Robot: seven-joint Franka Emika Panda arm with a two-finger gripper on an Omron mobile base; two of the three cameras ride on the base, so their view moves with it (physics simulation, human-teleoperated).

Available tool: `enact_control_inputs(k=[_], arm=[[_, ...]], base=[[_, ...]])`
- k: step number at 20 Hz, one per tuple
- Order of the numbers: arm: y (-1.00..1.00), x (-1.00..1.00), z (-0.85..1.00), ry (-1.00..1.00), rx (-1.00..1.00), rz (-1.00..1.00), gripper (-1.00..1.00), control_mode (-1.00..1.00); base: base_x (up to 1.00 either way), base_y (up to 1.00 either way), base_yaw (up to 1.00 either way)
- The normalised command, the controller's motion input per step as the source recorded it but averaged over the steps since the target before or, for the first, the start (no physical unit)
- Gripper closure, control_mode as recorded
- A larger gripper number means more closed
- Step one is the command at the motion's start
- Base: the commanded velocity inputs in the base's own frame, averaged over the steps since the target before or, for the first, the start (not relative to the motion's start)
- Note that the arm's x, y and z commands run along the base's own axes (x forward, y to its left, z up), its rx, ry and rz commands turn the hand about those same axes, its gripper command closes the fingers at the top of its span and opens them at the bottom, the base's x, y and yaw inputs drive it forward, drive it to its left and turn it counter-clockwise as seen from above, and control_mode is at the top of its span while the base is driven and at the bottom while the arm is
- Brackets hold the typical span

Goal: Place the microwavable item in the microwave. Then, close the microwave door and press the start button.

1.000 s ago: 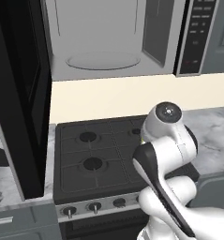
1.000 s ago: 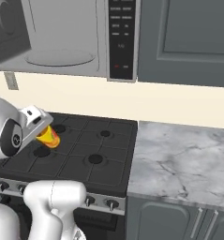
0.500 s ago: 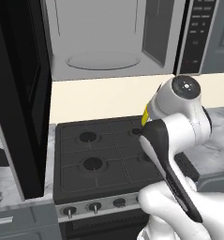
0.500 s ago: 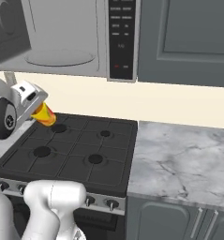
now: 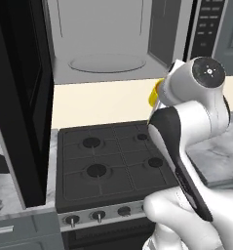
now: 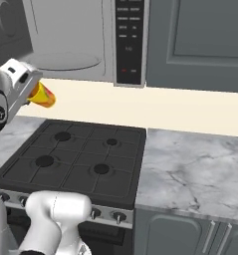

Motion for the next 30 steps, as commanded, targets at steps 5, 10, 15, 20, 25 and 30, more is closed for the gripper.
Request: enact_control_inputs(k=[5, 10, 15, 20, 25, 30], arm=[[0.09, 0.30, 0.59, -0.14, -0.06, 0.00, 1.00, -1.00], [0.12, 0.47, 0.46, -0.02, -0.03, 0.00, 1.00, -1.00], [0.08, 0.67, 0.13, 0.01, 0.00, 0.01, 1.00, -1.00], [0.02, 0.71, 0.00, 0.08, 0.00, 0.02, 1.00, -1.00], [0.00, 0.54, 0.00, 0.05, 0.00, 0.01, 1.00, -1.00], [0.10, 0.36, 0.00, 0.00, 0.00, 0.01, 1.00, -1.00]], base=[[0.00, 0.00, 0.00], [0.00, 0.00, 0.00], [0.00, 0.00, 0.00], [0.00, 0.00, 0.00], [0.00, 0.00, 0.00], [0.00, 0.00, 0.00]])
